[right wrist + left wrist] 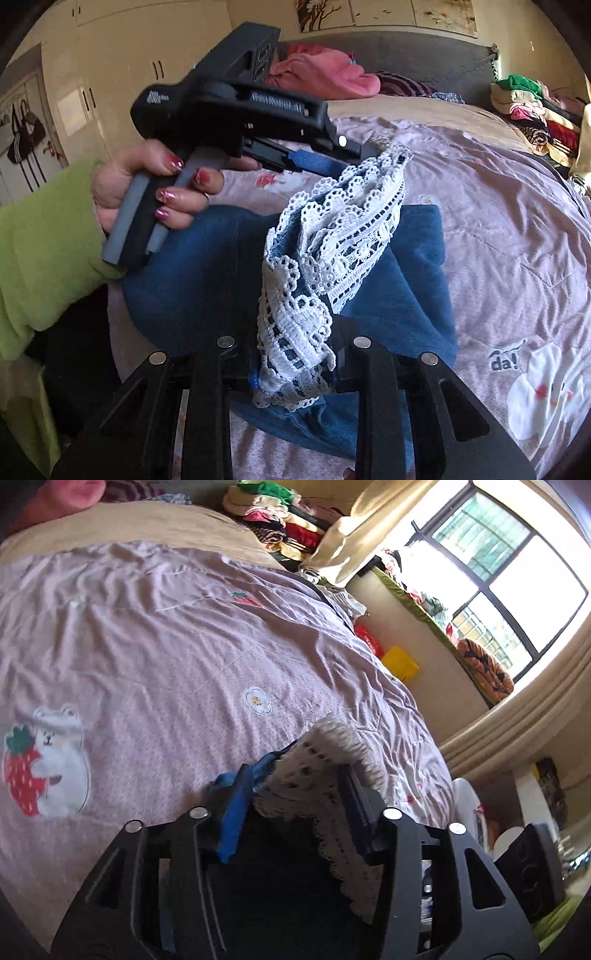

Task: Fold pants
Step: 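Fold the lace hem over the pants with the left gripper and release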

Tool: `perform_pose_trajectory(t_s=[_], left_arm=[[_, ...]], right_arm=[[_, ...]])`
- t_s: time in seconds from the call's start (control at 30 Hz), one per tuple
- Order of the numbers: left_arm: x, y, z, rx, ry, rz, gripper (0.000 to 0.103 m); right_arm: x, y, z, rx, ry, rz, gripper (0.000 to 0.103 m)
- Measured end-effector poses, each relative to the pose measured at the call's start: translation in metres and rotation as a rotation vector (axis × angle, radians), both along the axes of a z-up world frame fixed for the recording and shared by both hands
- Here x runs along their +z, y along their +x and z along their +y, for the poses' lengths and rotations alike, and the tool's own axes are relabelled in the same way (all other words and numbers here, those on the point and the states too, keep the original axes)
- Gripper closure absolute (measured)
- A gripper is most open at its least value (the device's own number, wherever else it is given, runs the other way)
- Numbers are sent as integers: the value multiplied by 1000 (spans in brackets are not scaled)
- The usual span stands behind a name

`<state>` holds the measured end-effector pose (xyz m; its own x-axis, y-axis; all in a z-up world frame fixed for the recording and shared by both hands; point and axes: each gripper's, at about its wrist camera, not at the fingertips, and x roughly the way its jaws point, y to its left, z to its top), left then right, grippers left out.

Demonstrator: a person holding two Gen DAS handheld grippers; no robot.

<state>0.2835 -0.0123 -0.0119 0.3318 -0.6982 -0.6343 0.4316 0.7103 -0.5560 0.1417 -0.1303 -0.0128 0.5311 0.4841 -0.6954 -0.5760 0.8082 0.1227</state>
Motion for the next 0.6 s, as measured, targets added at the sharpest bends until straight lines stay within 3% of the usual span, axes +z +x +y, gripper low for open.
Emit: perform_pose_trajectory(t_s=[0.13,0.17,0.23,0.33,0.37,0.4,0.43,0.5,0.53,0.6], left_arm=[[-4,-8,35,87,-182,129,20],[-6,-11,40,93,-224,163,16],[-11,-13,39,111,-216,219,10],[-26,-15,32,154,-142,241,11],[-31,-14,31,170,-127,248,14],[-36,-13,28,177,-108,261,28],[-41,-12,25,183,-89,263,50],[-47,-8,20,195,-25,253,71],[-49,-6,18,193,-11,246,79],[-46,-4,16,182,-29,236,84]], right_arm=[[-10,-12,26,60,-67,-32,77],[-14,-13,29,79,-63,-30,76],[-19,-17,38,102,-78,-48,75],[-21,-25,44,139,-64,-52,48],[-20,-25,40,143,-30,-41,48],[-17,-25,33,136,4,-32,48],[-12,-25,24,117,36,-27,44],[-2,-21,0,62,108,-19,40],[2,-17,-13,23,135,-19,38],[7,-10,-37,-67,142,-28,36]])
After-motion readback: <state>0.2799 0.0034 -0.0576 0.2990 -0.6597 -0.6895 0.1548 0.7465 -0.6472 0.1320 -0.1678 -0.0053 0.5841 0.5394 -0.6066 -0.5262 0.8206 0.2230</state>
